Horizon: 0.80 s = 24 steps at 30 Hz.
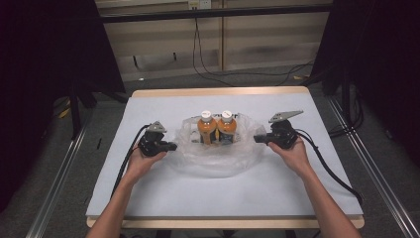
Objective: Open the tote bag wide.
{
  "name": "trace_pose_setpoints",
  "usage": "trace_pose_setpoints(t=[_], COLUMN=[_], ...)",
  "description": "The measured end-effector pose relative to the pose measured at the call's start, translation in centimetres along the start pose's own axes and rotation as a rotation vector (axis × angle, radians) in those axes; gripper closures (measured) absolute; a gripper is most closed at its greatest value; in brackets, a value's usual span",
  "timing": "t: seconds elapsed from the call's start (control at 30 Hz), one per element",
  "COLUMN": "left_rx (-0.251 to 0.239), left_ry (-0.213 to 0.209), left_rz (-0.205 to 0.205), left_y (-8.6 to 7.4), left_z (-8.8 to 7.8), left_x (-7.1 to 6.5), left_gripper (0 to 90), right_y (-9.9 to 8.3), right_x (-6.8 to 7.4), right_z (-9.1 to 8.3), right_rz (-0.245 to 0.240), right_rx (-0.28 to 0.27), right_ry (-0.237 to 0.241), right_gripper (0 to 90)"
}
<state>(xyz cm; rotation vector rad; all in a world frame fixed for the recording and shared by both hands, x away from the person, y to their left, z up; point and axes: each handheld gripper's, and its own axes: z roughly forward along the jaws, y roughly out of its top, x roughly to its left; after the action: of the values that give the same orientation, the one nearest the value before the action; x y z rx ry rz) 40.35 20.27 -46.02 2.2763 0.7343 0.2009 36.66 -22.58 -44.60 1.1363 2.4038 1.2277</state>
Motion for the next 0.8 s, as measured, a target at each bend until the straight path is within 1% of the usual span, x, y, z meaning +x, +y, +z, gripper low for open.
trace_pose_setpoints(t=[0.07, 0.1, 0.17, 0.2, 0.23, 0.27, 0.3, 0.33, 0.37, 0.4, 0.43, 0.47, 0.5, 0.53, 0.57, 0.6, 0.63, 0.67, 0.73, 0.77, 0.8], left_rx=[0.032, 0.041, 0.054, 0.064, 0.068, 0.076, 0.083, 0.091, 0.105, 0.111, 0.113, 0.117, 0.135, 0.157, 0.149, 0.164, 0.178, 0.185, 0.200, 0.202, 0.201], left_ry=[0.010, 0.020, 0.024, 0.028, 0.031, 0.023, 0.031, 0.028, 0.038, 0.039, 0.048, 0.048, 0.059, 0.061, 0.067, 0.075, 0.072, 0.074, 0.026, 0.018, 0.004], left_rz=[0.016, 0.024, 0.022, 0.029, 0.031, 0.031, 0.040, 0.042, 0.053, 0.064, 0.064, 0.071, 0.089, 0.113, 0.117, 0.133, 0.140, 0.143, 0.157, 0.150, 0.157], left_y=[-0.1, -0.1, -0.2, -0.2, -0.2, -0.3, -0.3, -0.3, -0.4, -0.4, -0.4, -0.4, -0.3, -0.2, -0.2, 0.0, 0.0, 0.1, 0.0, 0.0, 0.0], left_z=[0.2, 0.3, 0.5, 0.6, 0.6, 0.7, 0.7, 0.7, 0.8, 0.9, 0.9, 0.9, 0.8, 0.8, 0.9, 0.9, 0.8, 0.8, 0.6, 0.5, 0.5], left_x=[-0.1, -0.2, -0.2, -0.1, -0.1, 0.0, 0.0, 0.0, -0.1, -0.2, -0.4, -0.6, -0.8, -0.9, -1.2, -1.4, -1.5, -1.8, -1.9, -2.0, -2.0], left_gripper=[90.0, 90.0, 90.0, 90.0, 90.0, 90.0, 90.0, 90.0, 90.0, 90.0, 90.0, 90.0, 90.0, 90.0, 90.0, 90.0, 90.0, 90.0, 90.0, 90.0, 90.0], right_y=[-0.3, -0.5, -0.9, -1.0, -1.1, -1.2, -1.3, -1.4, -1.5, -1.7, -1.8, -2.0, -2.1, -2.2, -2.2, -2.2, -2.2, -2.2, -2.4, -2.5, -2.7], right_x=[0.1, 0.1, 0.2, 0.2, 0.2, 0.2, 0.2, 0.2, 0.2, 0.3, 0.4, 0.3, 0.4, 0.4, 0.4, 0.5, 0.6, 0.6, 0.7, 0.8, 0.7], right_z=[0.3, 0.5, 0.9, 1.1, 1.2, 1.4, 1.5, 1.6, 1.8, 1.9, 2.1, 2.2, 2.1, 2.1, 2.0, 1.9, 1.8, 1.7, 1.4, 1.2, 1.0], right_rz=[0.002, -0.007, -0.021, -0.027, -0.023, -0.030, -0.039, -0.047, -0.057, -0.070, -0.076, -0.078, -0.082, -0.101, -0.115, -0.127, -0.135, -0.128, -0.147, -0.160, -0.158], right_rx=[0.024, 0.039, 0.074, 0.082, 0.095, 0.101, 0.109, 0.125, 0.136, 0.154, 0.165, 0.172, 0.186, 0.189, 0.201, 0.212, 0.218, 0.219, 0.228, 0.236, 0.239], right_ry=[0.002, -0.001, -0.011, -0.013, -0.011, -0.016, -0.019, -0.029, -0.029, -0.037, -0.038, -0.038, -0.044, -0.043, -0.051, -0.061, -0.066, -0.064, -0.060, -0.065, -0.065], right_gripper=[90.0, 90.0, 90.0, 90.0, 90.0, 90.0, 90.0, 90.0, 90.0, 90.0, 90.0, 90.0, 90.0, 90.0, 90.0, 90.0, 90.0, 90.0, 90.0, 90.0, 90.0])
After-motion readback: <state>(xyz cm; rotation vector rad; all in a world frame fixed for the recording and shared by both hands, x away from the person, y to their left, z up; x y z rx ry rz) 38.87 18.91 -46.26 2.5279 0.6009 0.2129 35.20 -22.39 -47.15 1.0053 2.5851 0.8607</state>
